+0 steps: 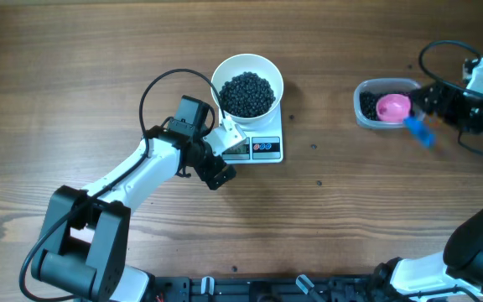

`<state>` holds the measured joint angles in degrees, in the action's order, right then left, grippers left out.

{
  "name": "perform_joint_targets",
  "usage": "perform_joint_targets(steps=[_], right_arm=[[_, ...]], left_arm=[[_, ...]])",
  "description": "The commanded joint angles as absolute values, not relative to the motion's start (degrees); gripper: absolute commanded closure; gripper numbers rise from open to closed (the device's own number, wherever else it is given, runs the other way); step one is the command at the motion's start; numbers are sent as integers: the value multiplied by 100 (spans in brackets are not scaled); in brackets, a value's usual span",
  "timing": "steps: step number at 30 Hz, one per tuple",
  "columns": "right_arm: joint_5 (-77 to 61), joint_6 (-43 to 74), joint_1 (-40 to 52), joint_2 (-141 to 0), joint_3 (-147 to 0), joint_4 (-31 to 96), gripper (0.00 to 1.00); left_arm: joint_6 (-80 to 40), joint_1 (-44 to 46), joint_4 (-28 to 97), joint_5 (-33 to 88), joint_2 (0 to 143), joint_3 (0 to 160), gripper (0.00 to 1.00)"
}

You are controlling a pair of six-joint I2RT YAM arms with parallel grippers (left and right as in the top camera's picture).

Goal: Scoop item into bowl and weigh 150g on scale
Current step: 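Move the pink scoop back into the bean tub and scoop, right gripper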

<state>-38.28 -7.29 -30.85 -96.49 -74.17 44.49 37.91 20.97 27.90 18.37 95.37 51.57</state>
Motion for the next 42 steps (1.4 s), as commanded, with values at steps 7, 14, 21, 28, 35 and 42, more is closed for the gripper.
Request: perform_joint_targets(steps=[7, 14, 21, 28, 35, 42], right_arm=[[-3994, -698, -3070, -9708, -7415, 2132, 1], [-4751, 1503, -2869, -9710, -7411, 2161, 12], [-3155, 1433, -3100, -9647, -7424, 3874, 28], [-3153, 1520, -3907, -9321, -7461, 5551, 27], [-3186, 2237, -3616, -9323, -6571, 5358, 23], [-4145, 2443, -3597, -9323, -5787, 3894, 23]], left_arm=[[3881, 2102, 2781, 1949, 9581, 5131, 0], [3881, 2102, 2781, 1949, 9581, 5131, 0], [3879, 2099, 2781, 1949, 9581, 5131, 0], [3879, 2099, 2781, 1949, 9581, 5131, 0], [3881, 2099, 2781, 1949, 9581, 5131, 0], [3879, 2102, 2781, 1949, 9581, 5131, 0]])
